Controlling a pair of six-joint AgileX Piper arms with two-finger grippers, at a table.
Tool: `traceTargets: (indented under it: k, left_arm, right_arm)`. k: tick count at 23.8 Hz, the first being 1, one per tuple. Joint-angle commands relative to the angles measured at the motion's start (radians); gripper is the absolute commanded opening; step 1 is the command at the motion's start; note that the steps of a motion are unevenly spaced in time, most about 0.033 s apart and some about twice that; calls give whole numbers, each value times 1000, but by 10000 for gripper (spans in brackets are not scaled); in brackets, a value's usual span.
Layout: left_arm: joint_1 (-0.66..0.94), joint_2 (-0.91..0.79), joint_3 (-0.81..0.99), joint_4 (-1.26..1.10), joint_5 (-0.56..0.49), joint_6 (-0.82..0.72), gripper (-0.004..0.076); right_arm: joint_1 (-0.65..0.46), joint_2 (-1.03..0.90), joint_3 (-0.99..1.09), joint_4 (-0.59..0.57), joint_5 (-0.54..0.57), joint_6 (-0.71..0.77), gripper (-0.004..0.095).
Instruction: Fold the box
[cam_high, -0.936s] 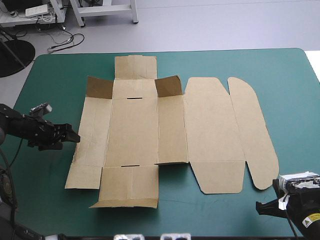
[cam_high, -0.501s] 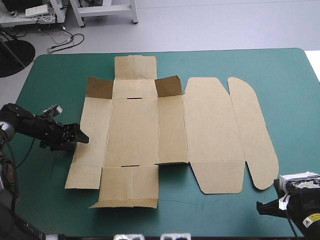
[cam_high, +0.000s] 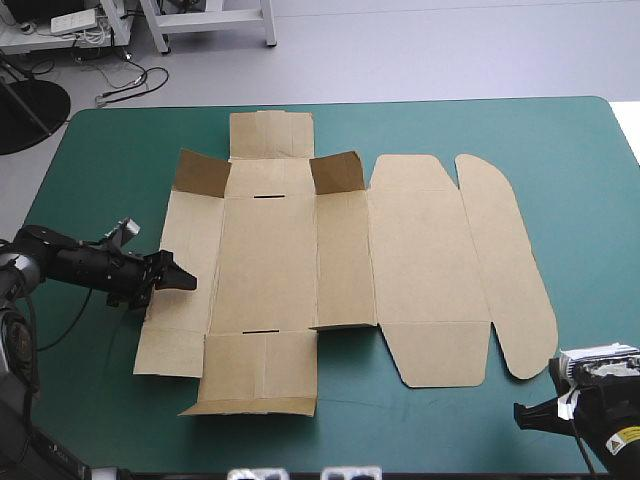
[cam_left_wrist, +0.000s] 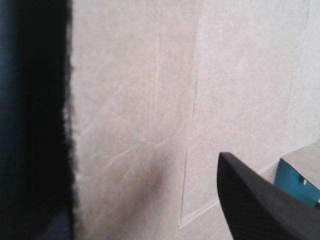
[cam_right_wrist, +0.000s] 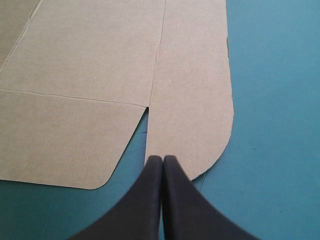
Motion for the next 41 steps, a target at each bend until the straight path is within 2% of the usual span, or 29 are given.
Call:
traceTargets:
  k: [1, 3, 4, 7, 11, 12, 14, 21, 25, 34, 41]
  left_arm:
    - [-47, -26, 8, -9, 26, 8, 461]
    - [-59, -26, 8, -11, 24, 8, 435]
    - [-60, -26, 8, -11, 23, 8, 379]
    - [-60, -26, 8, -7, 23, 24, 6]
    - [-60, -28, -31, 33, 55, 40, -9]
    - [-60, -28, -68, 46, 94, 40, -10]
    - [-85, -57, -134, 78, 101, 32, -10]
    - [-324, -107, -390, 413, 58, 32, -10]
    - [-433, -107, -492, 514, -18, 32, -10]
    - [-661, -107, -619, 816, -280, 32, -10]
    - [-807, -107, -621, 1063, -354, 37, -10]
  right_arm:
    - [2, 9, -30, -1, -61, -4, -20]
    - [2, 9, -30, -2, -61, -4, -20]
    - [2, 9, -30, -2, -61, -4, -20]
    - [2, 9, -30, -2, -61, -4, -20]
    - [2, 9, -30, -2, -61, -4, -20]
    - [2, 9, -30, -2, -61, -4, -20]
    - [2, 9, -30, -4, -61, -4, -20]
    - [2, 9, -30, -4, -61, -4, -20]
    - [2, 9, -30, -4, -61, -4, -20]
    - [2, 9, -30, -4, -61, -4, -20]
    - [2, 9, -30, -4, -61, -4, -20]
